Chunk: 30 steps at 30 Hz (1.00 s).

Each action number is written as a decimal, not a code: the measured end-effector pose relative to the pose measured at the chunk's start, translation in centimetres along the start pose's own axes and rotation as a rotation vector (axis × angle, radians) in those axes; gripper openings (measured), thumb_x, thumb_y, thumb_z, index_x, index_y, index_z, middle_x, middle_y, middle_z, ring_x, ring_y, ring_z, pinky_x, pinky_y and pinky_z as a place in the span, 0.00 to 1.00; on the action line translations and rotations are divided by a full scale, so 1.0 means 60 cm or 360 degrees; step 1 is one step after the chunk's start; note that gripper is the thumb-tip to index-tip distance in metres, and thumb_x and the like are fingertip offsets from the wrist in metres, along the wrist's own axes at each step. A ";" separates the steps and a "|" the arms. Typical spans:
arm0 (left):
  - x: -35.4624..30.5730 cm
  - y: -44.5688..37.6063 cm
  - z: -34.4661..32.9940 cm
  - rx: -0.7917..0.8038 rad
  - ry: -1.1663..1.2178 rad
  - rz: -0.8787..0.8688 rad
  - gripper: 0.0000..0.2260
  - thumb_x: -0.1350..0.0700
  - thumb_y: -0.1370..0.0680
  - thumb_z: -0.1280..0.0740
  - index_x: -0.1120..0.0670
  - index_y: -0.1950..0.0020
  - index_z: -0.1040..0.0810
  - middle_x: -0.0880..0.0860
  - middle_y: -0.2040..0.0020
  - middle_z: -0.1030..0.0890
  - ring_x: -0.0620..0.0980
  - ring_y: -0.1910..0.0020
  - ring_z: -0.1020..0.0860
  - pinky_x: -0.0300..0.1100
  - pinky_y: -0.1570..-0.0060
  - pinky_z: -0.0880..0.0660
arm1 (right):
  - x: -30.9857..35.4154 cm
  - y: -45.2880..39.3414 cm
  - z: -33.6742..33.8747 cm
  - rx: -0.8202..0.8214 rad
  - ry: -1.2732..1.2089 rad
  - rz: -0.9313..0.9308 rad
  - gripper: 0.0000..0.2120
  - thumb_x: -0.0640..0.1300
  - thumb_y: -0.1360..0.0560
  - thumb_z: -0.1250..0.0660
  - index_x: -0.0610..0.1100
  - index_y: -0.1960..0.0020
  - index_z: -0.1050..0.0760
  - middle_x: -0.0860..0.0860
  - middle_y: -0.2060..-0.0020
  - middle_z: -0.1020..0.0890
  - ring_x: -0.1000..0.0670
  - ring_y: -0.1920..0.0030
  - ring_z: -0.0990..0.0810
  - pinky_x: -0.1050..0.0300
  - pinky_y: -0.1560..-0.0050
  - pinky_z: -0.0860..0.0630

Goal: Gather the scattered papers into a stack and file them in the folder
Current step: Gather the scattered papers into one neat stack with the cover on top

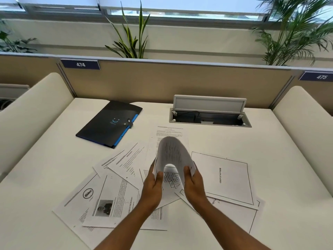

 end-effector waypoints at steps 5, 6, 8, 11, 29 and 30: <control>-0.001 0.004 -0.014 -0.0015 -0.0118 -0.0079 0.21 0.46 0.18 0.42 0.45 0.25 0.36 0.47 0.37 0.23 0.48 0.41 0.22 0.29 0.58 0.21 | -0.008 0.016 -0.014 -0.0004 -0.0034 0.0060 0.19 0.54 0.14 0.45 0.57 0.24 0.32 0.58 0.37 0.18 0.55 0.36 0.20 0.59 0.41 0.18; -0.001 0.003 -0.015 -0.0007 -0.0138 -0.0101 0.23 0.46 0.18 0.42 0.44 0.23 0.38 0.48 0.35 0.24 0.48 0.40 0.22 0.31 0.55 0.20 | -0.005 0.017 -0.015 0.0004 -0.0009 0.0089 0.19 0.54 0.14 0.45 0.58 0.25 0.32 0.59 0.36 0.19 0.56 0.35 0.20 0.60 0.40 0.19; 0.008 0.000 -0.014 0.0015 -0.0142 -0.0081 0.22 0.46 0.19 0.42 0.44 0.24 0.37 0.49 0.35 0.23 0.45 0.43 0.21 0.35 0.54 0.19 | -0.016 0.020 -0.025 0.0060 0.0015 0.0004 0.17 0.52 0.14 0.45 0.60 0.26 0.31 0.56 0.37 0.18 0.54 0.36 0.19 0.54 0.39 0.18; 0.015 -0.003 0.003 -0.0052 -0.0190 -0.0109 0.24 0.41 0.22 0.42 0.46 0.26 0.34 0.53 0.36 0.21 0.44 0.47 0.19 0.37 0.57 0.18 | -0.025 0.020 -0.022 0.0020 0.0021 -0.0054 0.13 0.52 0.14 0.44 0.66 0.35 0.27 0.62 0.48 0.15 0.57 0.48 0.15 0.60 0.54 0.16; -0.088 0.022 0.122 -0.0573 -0.0625 -0.1021 0.27 0.55 0.20 0.37 0.40 0.23 0.41 0.49 0.29 0.29 0.55 0.31 0.28 0.50 0.48 0.19 | 0.107 -0.019 0.071 -0.0328 0.1122 0.0833 0.40 0.34 0.24 0.28 0.55 0.20 0.42 0.48 0.37 0.23 0.48 0.65 0.19 0.60 0.74 0.19; -0.090 0.019 0.121 -0.0563 -0.0718 -0.1073 0.25 0.55 0.20 0.38 0.43 0.23 0.37 0.51 0.31 0.29 0.55 0.31 0.29 0.53 0.49 0.18 | 0.110 -0.022 0.070 -0.0322 0.1237 0.0878 0.39 0.33 0.25 0.27 0.54 0.20 0.39 0.46 0.38 0.22 0.47 0.66 0.19 0.57 0.75 0.19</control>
Point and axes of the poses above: each hand's wrist, its own y-axis away from the middle knuckle, its own z-axis out of the back of the hand, x = y × z, the point moved 8 cm from there along -y, towards the middle knuckle
